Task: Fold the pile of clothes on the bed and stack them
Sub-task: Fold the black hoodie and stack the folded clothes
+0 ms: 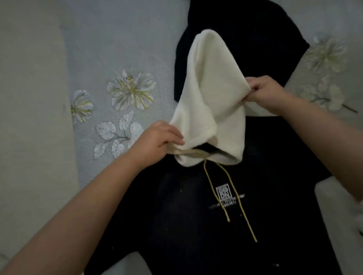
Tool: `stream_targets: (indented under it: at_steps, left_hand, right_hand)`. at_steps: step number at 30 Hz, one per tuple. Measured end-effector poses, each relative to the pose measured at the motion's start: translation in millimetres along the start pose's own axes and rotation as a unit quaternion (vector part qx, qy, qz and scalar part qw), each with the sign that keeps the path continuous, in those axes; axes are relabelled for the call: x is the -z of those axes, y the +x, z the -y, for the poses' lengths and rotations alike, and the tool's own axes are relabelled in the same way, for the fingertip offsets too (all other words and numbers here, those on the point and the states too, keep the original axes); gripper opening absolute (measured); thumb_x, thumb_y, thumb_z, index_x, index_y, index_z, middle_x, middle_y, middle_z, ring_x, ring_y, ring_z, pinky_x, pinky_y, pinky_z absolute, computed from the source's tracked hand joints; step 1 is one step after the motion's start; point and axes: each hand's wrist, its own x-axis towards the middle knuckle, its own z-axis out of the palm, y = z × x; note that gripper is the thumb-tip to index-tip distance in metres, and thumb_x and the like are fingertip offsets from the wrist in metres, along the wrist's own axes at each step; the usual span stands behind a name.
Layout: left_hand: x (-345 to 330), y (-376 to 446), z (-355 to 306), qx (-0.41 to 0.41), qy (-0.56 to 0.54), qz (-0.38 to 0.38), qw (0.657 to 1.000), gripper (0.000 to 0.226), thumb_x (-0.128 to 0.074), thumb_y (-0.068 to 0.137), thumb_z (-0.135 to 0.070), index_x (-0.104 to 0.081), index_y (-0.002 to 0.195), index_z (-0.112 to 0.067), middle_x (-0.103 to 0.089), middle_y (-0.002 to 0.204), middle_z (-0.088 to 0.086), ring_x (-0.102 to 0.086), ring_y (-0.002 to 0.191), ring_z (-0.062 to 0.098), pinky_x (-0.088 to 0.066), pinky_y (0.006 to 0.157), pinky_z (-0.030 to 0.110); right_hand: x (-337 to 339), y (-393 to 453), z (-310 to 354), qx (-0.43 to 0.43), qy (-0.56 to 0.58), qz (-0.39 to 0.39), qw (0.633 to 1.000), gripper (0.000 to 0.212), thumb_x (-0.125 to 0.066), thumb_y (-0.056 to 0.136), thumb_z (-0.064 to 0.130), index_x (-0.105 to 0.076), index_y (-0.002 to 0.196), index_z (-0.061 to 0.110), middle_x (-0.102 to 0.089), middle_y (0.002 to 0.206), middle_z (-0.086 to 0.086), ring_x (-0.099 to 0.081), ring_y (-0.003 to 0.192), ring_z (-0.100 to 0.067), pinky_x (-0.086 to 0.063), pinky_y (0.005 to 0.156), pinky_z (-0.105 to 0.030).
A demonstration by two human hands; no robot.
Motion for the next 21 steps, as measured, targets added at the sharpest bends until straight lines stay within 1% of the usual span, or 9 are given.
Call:
stream_targets:
  at_steps: [3,6,8,11,13,14,16,18,21]
  left_hand:
    - [-31.3,-29.8,-18.8,-0.140,0.194,0.235,0.942,0.037,-0.052,0.068,0.010,-0.072,0.095,-0.005,-0.068,0.108,0.009,-0.056,0.103,0.035,-0.044,0.093,0.036]
    - [-71.5,-69.5,-27.0,-0.071,0.342,0.520,0.779,0.041,-0.046,0.087,-0.013,-0.055,0.126,-0.022,-0.041,0.142,-0.009,-0.017,0.139,0.019,-0.007,0.113,0.025]
    - [-93.2,-93.8,-30.5,-0.005,0.341,0.587,0.734,0.037,-0.046,0.088,-0.014,-0.058,0.122,-0.021,-0.042,0.141,-0.007,-0.014,0.140,0.021,-0.012,0.113,0.028]
    - [-109.5,-115.4,-33.8,0.110,0.287,0.467,0.829,0.026,-0.044,0.088,-0.013,-0.067,0.100,-0.011,-0.062,0.111,0.004,-0.051,0.110,0.022,-0.040,0.090,0.030]
    - [-116.5,-117.9,-37.6,0.286,0.169,0.239,0.913,0.023,-0.042,0.090,-0.014,-0.063,0.085,-0.005,-0.062,0.091,0.009,-0.057,0.084,0.023,-0.044,0.074,0.032]
    - [-122.1,-116.8,-40.6,0.380,0.078,0.130,0.913,0.023,-0.043,0.091,-0.017,-0.058,0.079,-0.005,-0.059,0.084,0.009,-0.055,0.076,0.021,-0.043,0.068,0.031]
    - [-138.2,-110.8,-52.0,0.564,-0.160,0.012,0.810,0.025,-0.050,0.091,-0.031,-0.055,0.086,-0.007,-0.056,0.088,0.007,-0.054,0.076,0.018,-0.044,0.069,0.031]
    - [-160.9,-103.6,-62.2,0.650,-0.304,-0.009,0.697,0.049,-0.056,0.085,-0.048,-0.050,0.111,-0.007,-0.054,0.107,0.008,-0.053,0.090,0.022,-0.046,0.070,0.034]
    - [-193.3,-91.2,-69.9,0.681,-0.369,-0.098,0.625,0.072,-0.068,0.072,-0.052,-0.044,0.124,-0.007,-0.052,0.118,0.009,-0.053,0.096,0.027,-0.050,0.071,0.037]
  right_hand:
    - [11.4,-60.9,-24.5,0.042,-0.103,0.095,0.989,0.022,-0.055,0.078,-0.020,-0.059,0.100,-0.020,-0.052,0.117,-0.006,-0.056,0.097,0.010,-0.038,0.080,0.000]
    - [6.0,-112.5,-68.0,0.049,-0.307,0.206,0.928,0.025,-0.053,0.082,-0.015,-0.068,0.100,-0.007,-0.042,0.139,-0.012,-0.030,0.136,-0.029,-0.020,0.109,-0.023]
    - [-1.4,-142.4,-97.5,0.047,-0.416,0.266,0.868,0.038,-0.049,0.084,-0.009,-0.069,0.109,0.012,-0.029,0.149,-0.002,-0.013,0.142,-0.028,-0.012,0.112,-0.025]
    - [-13.5,-170.9,-125.3,0.012,-0.357,0.167,0.919,0.037,-0.047,0.086,-0.006,-0.065,0.114,0.009,-0.032,0.148,-0.009,-0.022,0.139,-0.028,-0.014,0.110,-0.022]
    - [-27.3,-179.4,-134.2,-0.080,-0.234,-0.019,0.969,0.033,-0.052,0.091,0.009,-0.056,0.124,0.004,-0.045,0.138,-0.015,-0.039,0.129,-0.028,-0.027,0.104,-0.026]
    - [-36.9,-181.1,-134.4,-0.152,-0.156,-0.077,0.973,0.044,-0.056,0.091,0.021,-0.048,0.131,0.005,-0.048,0.134,-0.015,-0.044,0.124,-0.029,-0.033,0.099,-0.029]
    - [-59.4,-184.0,-135.5,-0.302,0.013,-0.076,0.950,0.064,-0.062,0.085,0.036,-0.039,0.136,0.005,-0.050,0.131,-0.013,-0.049,0.118,-0.029,-0.041,0.093,-0.035]
    - [-79.7,-185.5,-138.2,-0.366,0.071,-0.040,0.927,0.054,-0.064,0.083,0.034,-0.049,0.126,0.003,-0.054,0.126,-0.014,-0.052,0.113,-0.031,-0.044,0.091,-0.037]
    - [-92.0,-189.5,-144.8,-0.370,0.006,-0.080,0.926,0.018,-0.060,0.085,0.031,-0.061,0.084,0.013,-0.063,0.107,-0.010,-0.055,0.094,-0.027,-0.039,0.095,-0.039]
